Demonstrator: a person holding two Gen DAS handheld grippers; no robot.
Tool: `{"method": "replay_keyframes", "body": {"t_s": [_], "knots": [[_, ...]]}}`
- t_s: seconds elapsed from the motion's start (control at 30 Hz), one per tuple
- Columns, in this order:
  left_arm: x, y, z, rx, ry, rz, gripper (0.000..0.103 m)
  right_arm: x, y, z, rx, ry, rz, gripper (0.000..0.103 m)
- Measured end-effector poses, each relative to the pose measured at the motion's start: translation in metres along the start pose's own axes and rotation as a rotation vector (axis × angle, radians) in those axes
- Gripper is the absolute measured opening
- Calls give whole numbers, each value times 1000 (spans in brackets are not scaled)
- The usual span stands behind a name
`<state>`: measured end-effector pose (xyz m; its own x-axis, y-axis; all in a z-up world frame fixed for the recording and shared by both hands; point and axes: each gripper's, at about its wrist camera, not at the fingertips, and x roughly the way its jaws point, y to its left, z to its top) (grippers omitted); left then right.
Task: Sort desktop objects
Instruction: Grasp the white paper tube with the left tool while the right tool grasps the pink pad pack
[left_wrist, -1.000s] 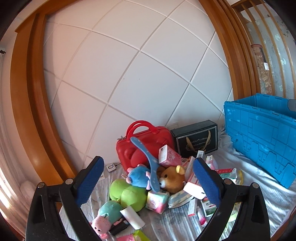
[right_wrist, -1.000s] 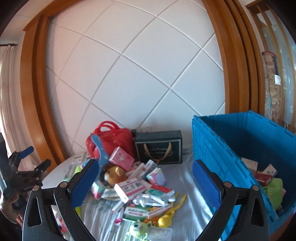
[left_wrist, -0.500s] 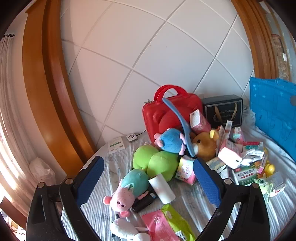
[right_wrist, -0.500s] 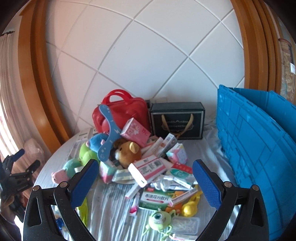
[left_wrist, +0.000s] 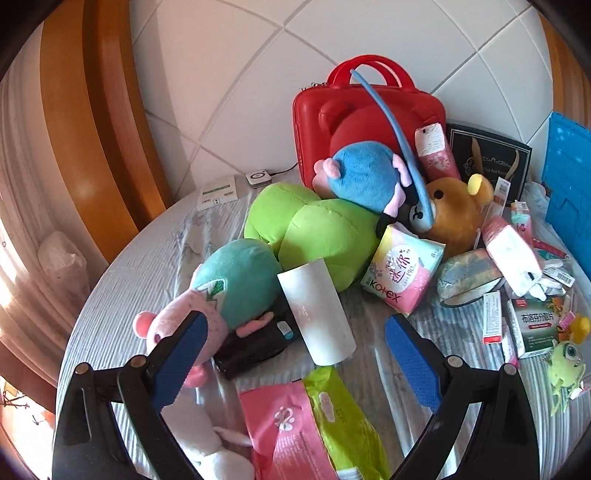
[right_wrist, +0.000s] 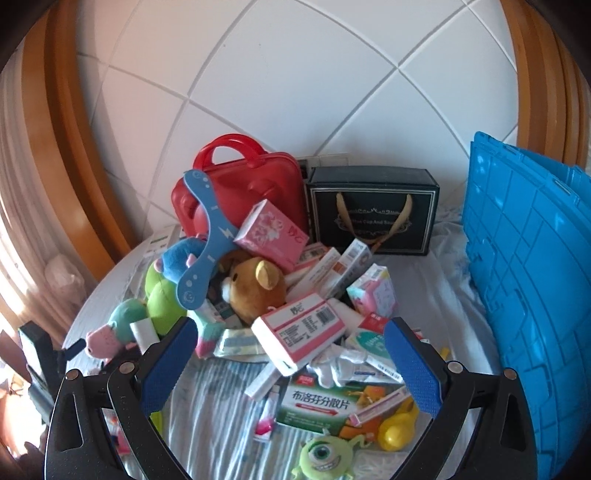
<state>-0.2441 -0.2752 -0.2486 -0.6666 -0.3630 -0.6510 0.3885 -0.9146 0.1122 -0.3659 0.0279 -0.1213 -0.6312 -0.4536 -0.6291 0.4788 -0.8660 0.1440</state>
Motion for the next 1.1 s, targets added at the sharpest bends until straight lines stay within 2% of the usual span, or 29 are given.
{"method": "replay_keyframes", "body": {"t_s": [0.27,0.4,0.5,0.53,0.77,0.87,0.97,1.1], "knots": [[69,-6,-6,-15,107,6,98,58,-16,2,45,102,-8,102],[90,-7,-9,-27,143,-21,97,91,-19,1,84,166,26,102],[99,-8,-11,-28,159,-53,78,116,-20,4,127,210,49,102],[102,-8,-12,-28,171,-62,75,126,-21,5,138,226,40,102],[106,-8,-11,-17,159,-95,74,199,-51,-13,401,424,60,102],[106,-9,-10,-15,161,-99,74,220,-64,-23,538,481,118,102],[109,-6,-10,-22,160,-111,74,238,-68,-30,589,534,127,103],[114,-6,-10,-15,159,-122,74,248,-64,-29,582,534,102,103]]}}
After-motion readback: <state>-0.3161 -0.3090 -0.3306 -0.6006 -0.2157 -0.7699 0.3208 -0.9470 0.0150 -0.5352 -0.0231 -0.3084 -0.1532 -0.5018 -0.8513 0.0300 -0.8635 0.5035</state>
